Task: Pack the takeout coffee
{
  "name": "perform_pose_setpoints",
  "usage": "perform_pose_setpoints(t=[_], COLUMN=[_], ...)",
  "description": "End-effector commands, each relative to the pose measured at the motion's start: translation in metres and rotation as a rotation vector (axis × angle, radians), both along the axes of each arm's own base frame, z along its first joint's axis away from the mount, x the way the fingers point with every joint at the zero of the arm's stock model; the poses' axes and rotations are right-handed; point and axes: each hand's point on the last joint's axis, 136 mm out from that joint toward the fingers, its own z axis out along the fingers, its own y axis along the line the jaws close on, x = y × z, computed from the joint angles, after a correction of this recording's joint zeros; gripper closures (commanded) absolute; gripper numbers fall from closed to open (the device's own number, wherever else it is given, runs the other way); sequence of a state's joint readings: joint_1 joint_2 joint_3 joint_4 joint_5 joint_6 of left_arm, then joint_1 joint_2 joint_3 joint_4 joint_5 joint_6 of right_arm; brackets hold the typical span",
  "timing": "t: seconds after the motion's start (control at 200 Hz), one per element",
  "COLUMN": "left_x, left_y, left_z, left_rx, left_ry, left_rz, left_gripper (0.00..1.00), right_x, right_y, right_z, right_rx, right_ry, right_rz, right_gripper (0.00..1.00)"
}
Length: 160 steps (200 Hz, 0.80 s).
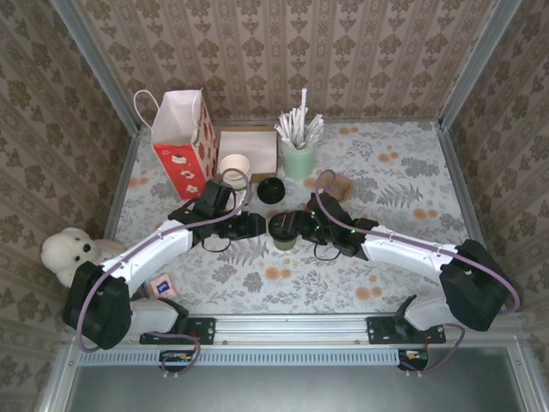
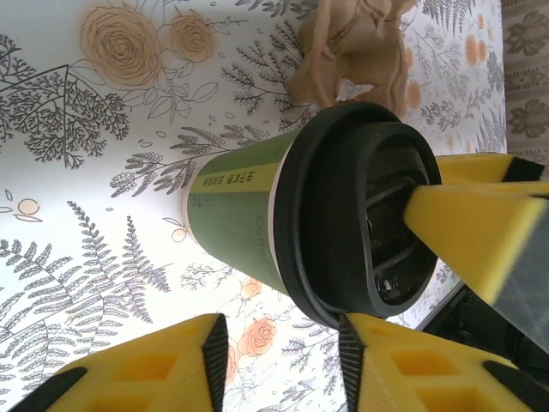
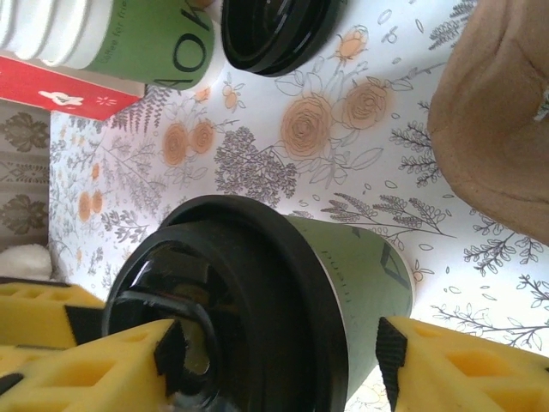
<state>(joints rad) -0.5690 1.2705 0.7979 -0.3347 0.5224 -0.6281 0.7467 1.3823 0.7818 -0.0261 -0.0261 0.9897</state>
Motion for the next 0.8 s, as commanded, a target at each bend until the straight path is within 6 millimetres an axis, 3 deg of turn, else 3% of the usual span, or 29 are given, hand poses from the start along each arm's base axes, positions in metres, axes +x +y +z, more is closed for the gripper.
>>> perform_pose_setpoints(t=[0.0, 0.115, 0.32, 0.535, 0.795], left_x=[0.008, 0.017, 0.032, 0.028, 0.024], left_y=[-0.003, -0.005, -0.023, -0.031, -0.03], left_z=[0.011, 0.024, 0.042, 0.022, 0.009], left_rx=[-0.009, -0.011, -0.008, 0.176, 0.299], left_ry=[-0.05, -0.076, -0.097, -0.092, -0.11], left_rz=[-0.005, -0.019, -0.072, -0.124, -0.154], left_gripper=[0.55, 0.52, 0.41, 0.41, 0.42], right_x=[-0.001, -0.004, -0.013, -0.015, -0.022], right_y=[-0.003, -0.005, -0.013, -0.028, -0.031], right_z=[0.019, 0.028, 0.023, 0.016, 0.008], right_rx=[0.009, -0.016, -0.098, -0.138, -0.161], right_ry=[-0.076, -0.143, -0.209, -0.226, -0.284], right_rz=[0.02, 0.075, 0.158, 0.119, 0.177], right_gripper=[0.31, 0.2, 0.09, 0.02, 0.0])
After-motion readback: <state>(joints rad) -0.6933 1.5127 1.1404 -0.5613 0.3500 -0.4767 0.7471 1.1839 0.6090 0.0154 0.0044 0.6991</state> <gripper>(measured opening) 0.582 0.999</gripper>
